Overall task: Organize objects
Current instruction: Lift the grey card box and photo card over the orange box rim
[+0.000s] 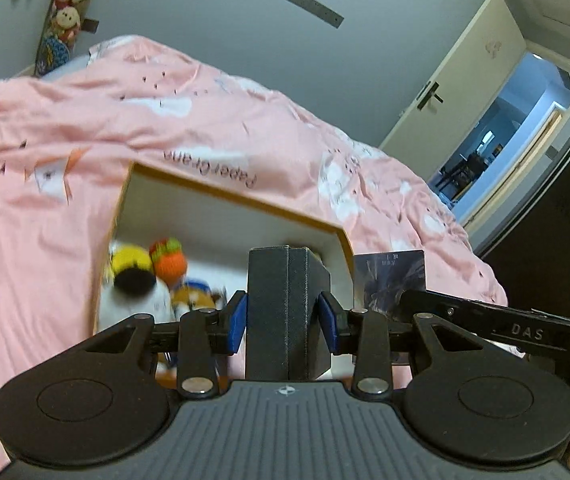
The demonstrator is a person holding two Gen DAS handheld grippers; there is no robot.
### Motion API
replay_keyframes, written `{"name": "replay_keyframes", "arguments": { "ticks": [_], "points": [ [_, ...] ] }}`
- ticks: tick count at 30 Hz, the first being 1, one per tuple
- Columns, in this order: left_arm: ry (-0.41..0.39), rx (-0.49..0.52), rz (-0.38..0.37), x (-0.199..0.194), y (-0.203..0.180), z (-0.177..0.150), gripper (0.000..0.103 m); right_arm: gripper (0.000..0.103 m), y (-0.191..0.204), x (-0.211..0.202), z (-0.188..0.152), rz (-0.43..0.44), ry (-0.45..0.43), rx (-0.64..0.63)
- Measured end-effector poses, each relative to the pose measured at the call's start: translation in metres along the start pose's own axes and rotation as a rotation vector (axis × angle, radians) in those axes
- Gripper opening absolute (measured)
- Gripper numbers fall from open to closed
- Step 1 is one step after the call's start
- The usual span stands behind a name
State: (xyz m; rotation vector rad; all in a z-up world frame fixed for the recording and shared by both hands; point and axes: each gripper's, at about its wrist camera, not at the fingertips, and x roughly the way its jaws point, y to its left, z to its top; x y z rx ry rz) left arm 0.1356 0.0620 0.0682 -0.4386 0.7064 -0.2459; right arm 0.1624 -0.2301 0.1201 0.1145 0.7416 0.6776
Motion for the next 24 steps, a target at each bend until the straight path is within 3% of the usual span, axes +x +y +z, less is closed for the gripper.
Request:
{"name": "replay_keyframes", "arguments": {
  "ticks": [10, 17, 24],
  "points": [
    [0.023, 0.016, 0.052, 0.047, 0.019, 0.033, 0.043, 0.024, -0.043, 0.093, 0.041, -0.076, 0.079, 0.108],
    [0.036, 0.014, 0.096, 0.070, 0.031, 0.044, 0.043, 0.024, -0.056, 0.154, 0.041, -0.103, 0.120, 0.142],
    [0.054, 0.009, 0.109, 0.087, 0.039, 0.052, 0.043, 0.024, -0.061, 0.187, 0.042, -0.077, 0.154, 0.156]
  ]
}}
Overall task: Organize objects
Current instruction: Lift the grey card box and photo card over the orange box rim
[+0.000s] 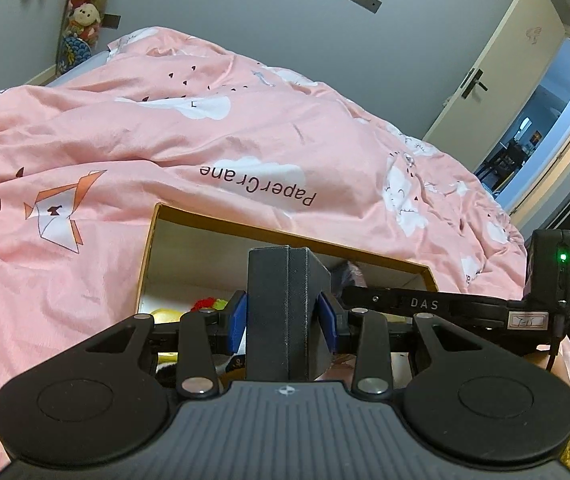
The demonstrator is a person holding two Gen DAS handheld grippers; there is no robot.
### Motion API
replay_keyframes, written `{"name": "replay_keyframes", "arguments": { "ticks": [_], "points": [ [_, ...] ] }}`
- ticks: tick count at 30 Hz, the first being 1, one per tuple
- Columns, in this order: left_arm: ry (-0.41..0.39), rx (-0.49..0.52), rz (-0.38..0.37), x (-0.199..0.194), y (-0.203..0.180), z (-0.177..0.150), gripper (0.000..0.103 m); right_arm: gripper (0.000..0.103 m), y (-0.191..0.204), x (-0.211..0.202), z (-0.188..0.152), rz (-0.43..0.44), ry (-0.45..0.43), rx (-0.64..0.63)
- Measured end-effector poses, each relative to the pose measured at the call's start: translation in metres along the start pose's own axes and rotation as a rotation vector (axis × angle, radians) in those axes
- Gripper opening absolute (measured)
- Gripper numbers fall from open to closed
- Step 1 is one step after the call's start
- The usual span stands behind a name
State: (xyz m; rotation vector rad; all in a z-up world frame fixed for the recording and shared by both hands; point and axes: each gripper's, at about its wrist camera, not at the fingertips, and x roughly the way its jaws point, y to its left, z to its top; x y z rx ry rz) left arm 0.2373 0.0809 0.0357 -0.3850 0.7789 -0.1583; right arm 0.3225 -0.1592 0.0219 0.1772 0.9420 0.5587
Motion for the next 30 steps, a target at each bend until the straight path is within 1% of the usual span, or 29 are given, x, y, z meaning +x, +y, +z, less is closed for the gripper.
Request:
{"name": "replay_keyframes", "arguments": {
  "ticks": [3, 5, 8, 11, 13, 15, 18, 22, 27, 30],
  "points": [
    [0.003, -0.004, 0.000, 0.004, 0.002, 0.002, 0.043, 0.024, -0.001, 0.001, 0.002, 0.004, 0.003, 0.035],
    [0.003, -0.008, -0.001, 0.005, 0.003, 0.002, 0.043, 0.024, -0.001, -0.003, 0.000, 0.012, -0.023, 0.065],
    [0.011, -0.016, -0.002, 0.009, 0.004, 0.002, 0.043, 0.024, -0.006, -0.004, -0.005, 0.011, -0.041, 0.142],
    [0.019, -0.014, -0.008, 0.013, 0.003, 0.002, 0.043, 0.024, -0.012, -0.013, -0.006, 0.037, -0.055, 0.201],
    [0.029, -0.019, -0.014, 0.019, 0.002, 0.002, 0.043, 0.024, -0.007, -0.028, -0.005, 0.016, -0.104, 0.165],
    [0.048, -0.034, -0.034, 0.029, -0.002, 0.002, 0.043, 0.024, 0.002, -0.046, -0.005, -0.041, -0.156, 0.087],
    [0.072, -0.051, -0.060, 0.049, -0.012, 0.000, 0.043, 0.024, 0.007, -0.067, -0.007, -0.074, -0.198, 0.020],
    [0.099, -0.037, -0.030, 0.080, -0.027, -0.003, 0.043, 0.024, 0.002, -0.080, -0.012, -0.092, -0.206, -0.007],
    [0.154, -0.064, -0.011, 0.112, -0.030, -0.009, 0.043, 0.024, -0.009, -0.082, -0.016, -0.125, -0.205, -0.011],
    [0.194, -0.107, -0.038, 0.125, -0.027, -0.012, 0.043, 0.024, -0.015, -0.080, -0.017, -0.117, -0.198, -0.002]
  ]
}}
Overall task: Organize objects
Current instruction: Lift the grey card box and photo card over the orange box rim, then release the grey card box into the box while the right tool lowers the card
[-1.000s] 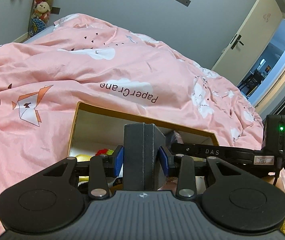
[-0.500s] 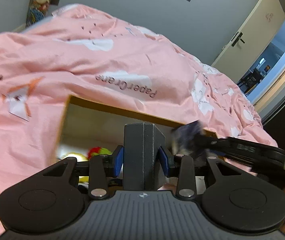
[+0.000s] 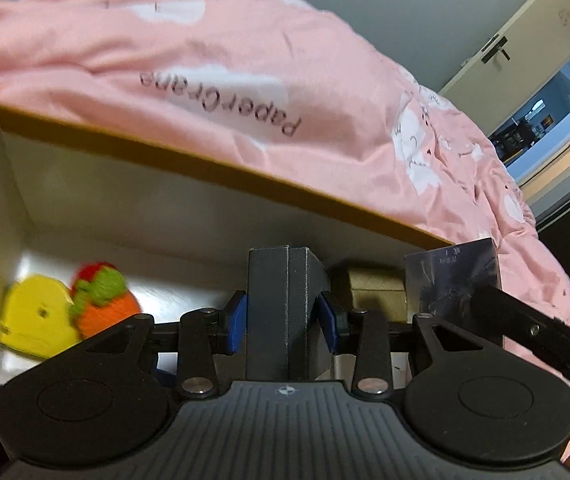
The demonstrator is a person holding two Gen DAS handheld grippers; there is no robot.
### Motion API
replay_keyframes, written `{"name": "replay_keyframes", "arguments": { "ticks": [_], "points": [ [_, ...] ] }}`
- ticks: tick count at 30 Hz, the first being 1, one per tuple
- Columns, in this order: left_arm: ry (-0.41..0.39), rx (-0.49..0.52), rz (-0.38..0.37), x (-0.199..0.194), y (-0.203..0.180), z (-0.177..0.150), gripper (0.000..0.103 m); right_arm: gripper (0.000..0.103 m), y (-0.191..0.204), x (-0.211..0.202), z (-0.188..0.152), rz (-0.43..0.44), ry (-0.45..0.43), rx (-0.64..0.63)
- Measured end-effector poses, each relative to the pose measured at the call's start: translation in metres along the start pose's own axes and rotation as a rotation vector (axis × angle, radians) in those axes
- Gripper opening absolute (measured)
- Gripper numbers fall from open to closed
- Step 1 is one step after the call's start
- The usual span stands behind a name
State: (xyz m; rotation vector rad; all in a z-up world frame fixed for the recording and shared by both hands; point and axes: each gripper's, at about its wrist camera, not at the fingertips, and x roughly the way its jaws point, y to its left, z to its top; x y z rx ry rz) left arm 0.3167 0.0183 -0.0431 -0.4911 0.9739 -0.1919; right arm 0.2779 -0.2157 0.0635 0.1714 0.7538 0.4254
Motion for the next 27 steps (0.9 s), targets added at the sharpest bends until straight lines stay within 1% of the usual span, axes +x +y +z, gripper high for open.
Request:
{"name": "replay_keyframes", "arguments": {
  "ticks": [1, 5, 8, 9, 12, 13, 17, 21, 23, 25, 27],
  "points": [
    [0.010, -0.015, -0.008, 0.003, 0.000, -0.001, 0.043, 0.024, -0.001, 0.001, 0.000, 0.001, 0.002, 0.000],
    [0.036, -0.013, 0.019, 0.013, 0.000, 0.000, 0.043, 0.024, -0.005, 0.005, -0.002, 0.004, 0.015, 0.010],
    [0.040, 0.042, 0.047, 0.014, -0.008, 0.001, 0.044, 0.024, -0.006, 0.008, -0.003, 0.002, 0.023, 0.011],
    [0.035, 0.081, 0.080, 0.013, -0.014, 0.001, 0.047, 0.024, -0.006, 0.008, -0.003, 0.002, 0.025, 0.013],
    [0.011, 0.196, 0.214, 0.013, -0.026, -0.001, 0.047, 0.024, -0.005, 0.008, -0.004, 0.007, 0.033, 0.014],
    [0.008, 0.211, 0.228, 0.012, -0.028, -0.001, 0.047, 0.024, -0.005, 0.008, -0.004, 0.009, 0.034, 0.013],
    [0.024, 0.192, 0.188, 0.001, -0.022, 0.003, 0.047, 0.024, -0.003, 0.007, -0.003, 0.013, 0.031, 0.009],
    [-0.039, 0.192, 0.162, -0.033, -0.018, 0.006, 0.047, 0.024, -0.002, 0.012, -0.003, 0.059, 0.052, 0.040],
    [-0.063, 0.180, 0.144, -0.048, -0.014, 0.011, 0.045, 0.024, 0.001, 0.018, -0.003, 0.096, 0.072, 0.069],
    [-0.080, 0.156, 0.138, -0.062, -0.007, 0.014, 0.041, 0.024, 0.007, 0.026, -0.003, 0.128, 0.091, 0.094],
    [-0.115, 0.132, 0.140, -0.076, 0.002, 0.015, 0.041, 0.024, 0.015, 0.034, -0.004, 0.147, 0.103, 0.113]
  ]
}}
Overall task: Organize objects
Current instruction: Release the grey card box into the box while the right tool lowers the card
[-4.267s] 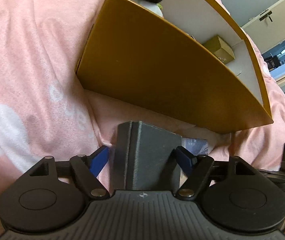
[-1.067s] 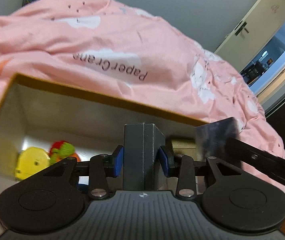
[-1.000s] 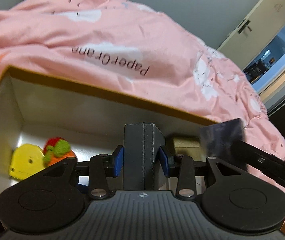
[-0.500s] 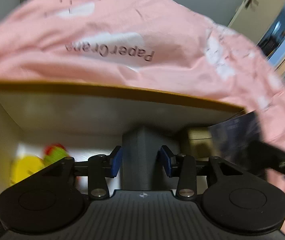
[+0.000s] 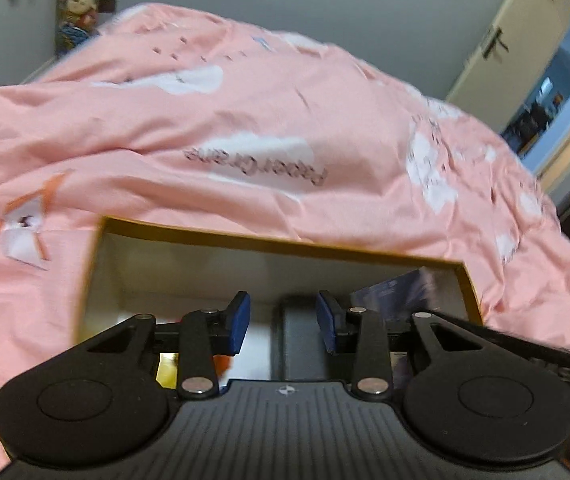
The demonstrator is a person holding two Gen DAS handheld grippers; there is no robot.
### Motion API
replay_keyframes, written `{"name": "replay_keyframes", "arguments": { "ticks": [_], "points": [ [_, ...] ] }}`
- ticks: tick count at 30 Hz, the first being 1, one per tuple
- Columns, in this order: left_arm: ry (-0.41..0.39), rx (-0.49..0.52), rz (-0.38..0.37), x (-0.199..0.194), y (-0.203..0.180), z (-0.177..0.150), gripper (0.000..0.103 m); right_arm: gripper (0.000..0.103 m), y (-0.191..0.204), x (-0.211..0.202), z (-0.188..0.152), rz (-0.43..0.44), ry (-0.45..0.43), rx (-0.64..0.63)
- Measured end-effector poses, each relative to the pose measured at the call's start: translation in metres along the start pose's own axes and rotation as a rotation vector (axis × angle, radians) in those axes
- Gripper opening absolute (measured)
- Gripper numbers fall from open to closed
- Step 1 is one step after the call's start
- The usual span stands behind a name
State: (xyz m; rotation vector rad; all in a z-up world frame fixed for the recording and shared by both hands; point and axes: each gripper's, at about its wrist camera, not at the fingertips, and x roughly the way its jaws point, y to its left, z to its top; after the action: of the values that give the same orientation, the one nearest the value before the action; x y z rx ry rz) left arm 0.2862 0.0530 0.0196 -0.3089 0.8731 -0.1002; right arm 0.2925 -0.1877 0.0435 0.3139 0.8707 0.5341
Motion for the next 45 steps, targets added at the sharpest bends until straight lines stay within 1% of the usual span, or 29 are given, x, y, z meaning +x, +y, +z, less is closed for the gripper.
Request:
{"name": "replay_keyframes", "arguments": {
  "ticks": [4, 7, 12, 15, 19, 22, 24, 25, 27, 30, 34, 36, 40, 45],
  "points": [
    [-0.055, -0.053, 0.000, -0.015, 0.018, -0.004, 0.041, 0.024, 0.014, 0.022, -0.002, 0.032, 0.015, 0.049],
    [-0.076, -0.092, 0.002, -0.017, 0.029, -0.010, 0.039, 0.024, 0.025, 0.041, -0.006, 0.042, 0.025, 0.078],
    [-0.091, -0.132, -0.009, -0.018, 0.041, -0.021, 0.039, 0.024, 0.034, 0.063, -0.015, 0.014, 0.016, 0.104],
    [-0.097, -0.134, -0.011, -0.017, 0.041, -0.024, 0.039, 0.024, 0.039, 0.070, -0.020, 0.000, -0.005, 0.089],
    [-0.097, -0.130, -0.020, -0.016, 0.040, -0.031, 0.039, 0.023, 0.045, 0.073, -0.023, -0.031, -0.016, 0.036],
    [-0.090, -0.121, -0.026, -0.014, 0.037, -0.035, 0.039, 0.023, 0.043, 0.073, -0.024, -0.102, -0.009, 0.006],
    [-0.088, -0.117, -0.032, -0.014, 0.036, -0.038, 0.039, 0.023, 0.036, 0.071, -0.024, -0.154, -0.006, 0.006],
    [-0.086, -0.117, -0.033, -0.014, 0.037, -0.039, 0.039, 0.023, 0.032, 0.070, -0.024, -0.162, -0.011, 0.001],
    [-0.083, -0.119, -0.033, -0.013, 0.037, -0.040, 0.039, 0.023, 0.027, 0.067, -0.024, -0.150, -0.009, 0.006],
    [-0.085, -0.127, -0.036, -0.014, 0.039, -0.041, 0.039, 0.023, 0.031, 0.066, -0.024, -0.156, -0.008, -0.009],
    [-0.097, -0.137, -0.040, -0.016, 0.041, -0.040, 0.039, 0.023, 0.037, 0.070, -0.023, -0.100, 0.010, 0.009],
    [-0.099, -0.139, -0.040, -0.017, 0.041, -0.040, 0.039, 0.023, 0.042, 0.074, -0.023, -0.098, 0.011, -0.001],
    [-0.097, -0.140, -0.039, -0.016, 0.041, -0.041, 0.039, 0.024, 0.036, 0.084, -0.021, -0.083, 0.050, 0.049],
    [-0.089, -0.134, -0.039, -0.015, 0.040, -0.043, 0.039, 0.026, 0.024, 0.091, -0.020, -0.127, 0.101, 0.074]
  ]
}}
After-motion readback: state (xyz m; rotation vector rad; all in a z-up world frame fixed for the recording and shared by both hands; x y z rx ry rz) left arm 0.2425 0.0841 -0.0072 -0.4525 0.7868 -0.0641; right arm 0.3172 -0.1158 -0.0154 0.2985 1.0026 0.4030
